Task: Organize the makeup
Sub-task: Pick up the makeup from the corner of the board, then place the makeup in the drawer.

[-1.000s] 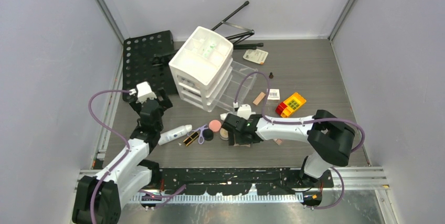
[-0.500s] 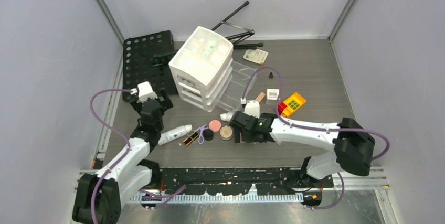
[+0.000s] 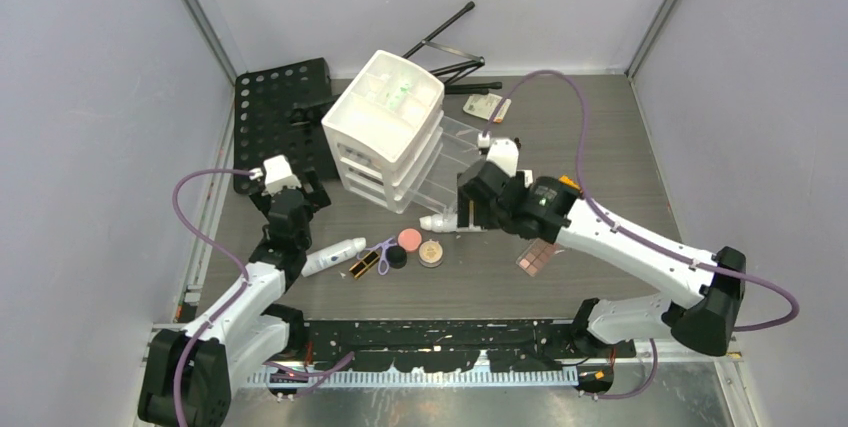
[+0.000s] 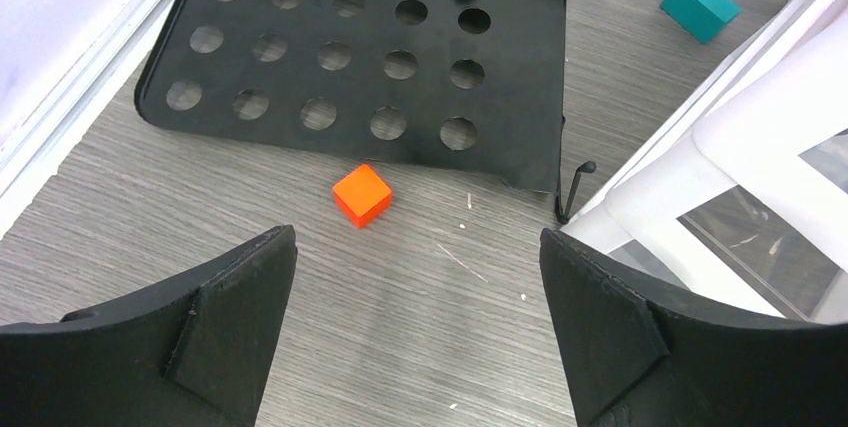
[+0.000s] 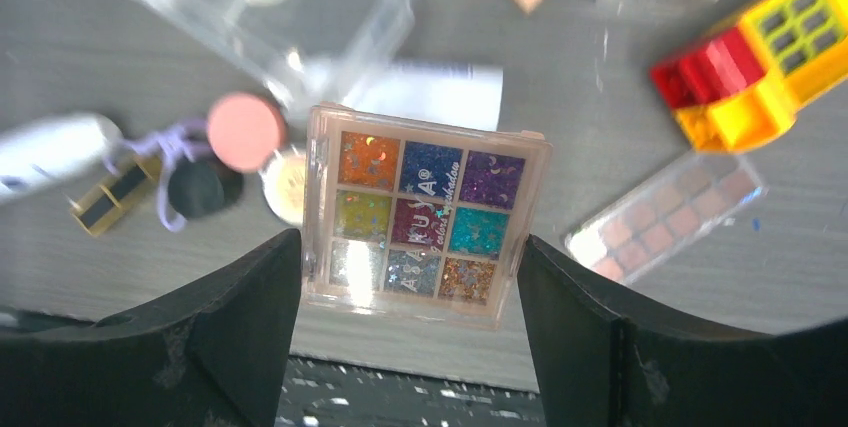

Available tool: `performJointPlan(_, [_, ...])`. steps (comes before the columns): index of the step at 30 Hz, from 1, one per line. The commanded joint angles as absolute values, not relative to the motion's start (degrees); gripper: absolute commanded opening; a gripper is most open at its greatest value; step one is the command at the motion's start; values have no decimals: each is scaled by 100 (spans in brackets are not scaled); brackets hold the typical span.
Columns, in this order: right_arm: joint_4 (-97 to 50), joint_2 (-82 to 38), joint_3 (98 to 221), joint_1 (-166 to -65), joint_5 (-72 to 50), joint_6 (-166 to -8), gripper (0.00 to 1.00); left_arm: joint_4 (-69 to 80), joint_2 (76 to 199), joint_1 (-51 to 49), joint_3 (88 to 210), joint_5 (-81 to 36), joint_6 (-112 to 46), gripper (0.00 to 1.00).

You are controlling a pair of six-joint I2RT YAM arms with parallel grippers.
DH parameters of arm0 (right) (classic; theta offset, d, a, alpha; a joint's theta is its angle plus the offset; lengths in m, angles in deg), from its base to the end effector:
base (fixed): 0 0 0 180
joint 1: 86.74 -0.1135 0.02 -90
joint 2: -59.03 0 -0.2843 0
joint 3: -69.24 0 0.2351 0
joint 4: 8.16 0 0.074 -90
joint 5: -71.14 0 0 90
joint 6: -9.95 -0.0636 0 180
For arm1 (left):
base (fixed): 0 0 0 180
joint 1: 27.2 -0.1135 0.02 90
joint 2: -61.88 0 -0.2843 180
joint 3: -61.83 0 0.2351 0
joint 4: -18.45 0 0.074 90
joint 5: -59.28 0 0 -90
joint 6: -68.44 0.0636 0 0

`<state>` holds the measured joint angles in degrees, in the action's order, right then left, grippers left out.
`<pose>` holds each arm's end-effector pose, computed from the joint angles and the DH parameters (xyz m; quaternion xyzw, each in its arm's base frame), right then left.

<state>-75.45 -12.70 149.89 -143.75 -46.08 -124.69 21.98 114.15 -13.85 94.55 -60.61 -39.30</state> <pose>0.1505 0.1784 0.3088 -0.0370 0.9366 0.0623 0.3428 0.1938 -0.0134 0.2240 -0.1846 0.7652 0.0427 0.6153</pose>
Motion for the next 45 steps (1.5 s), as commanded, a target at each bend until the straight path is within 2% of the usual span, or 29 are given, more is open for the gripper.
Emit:
performJointPlan(1, [-7586,-1716,16015,-13816,-4481,-11482,67,2527,11439,-1375,9586,-6100,-3914,93])
performJointPlan(4, [-7435,-2239,16615,-13500,-4117,-11075,66,2550,11506,-1377,9601,-6072,-3922,93])
performJointPlan(12, [-7308,-3846,18147,-13401,-4075,-10464,65,2584,11578,-1375,9630,-6036,-3931,94])
performJointPlan(21, [-7145,-4800,18519,-13200,-4083,-10526,65,2578,11538,-1375,9621,-6034,-3930,94])
performJointPlan(35, [-6861,-5119,18401,-13114,-3672,-10625,65,2564,11665,-1375,9694,-5943,-3896,94])
performJointPlan(45, [-7040,-4959,18301,-13051,-4280,-11601,68,2530,11756,-1375,9752,-5937,-3914,95])
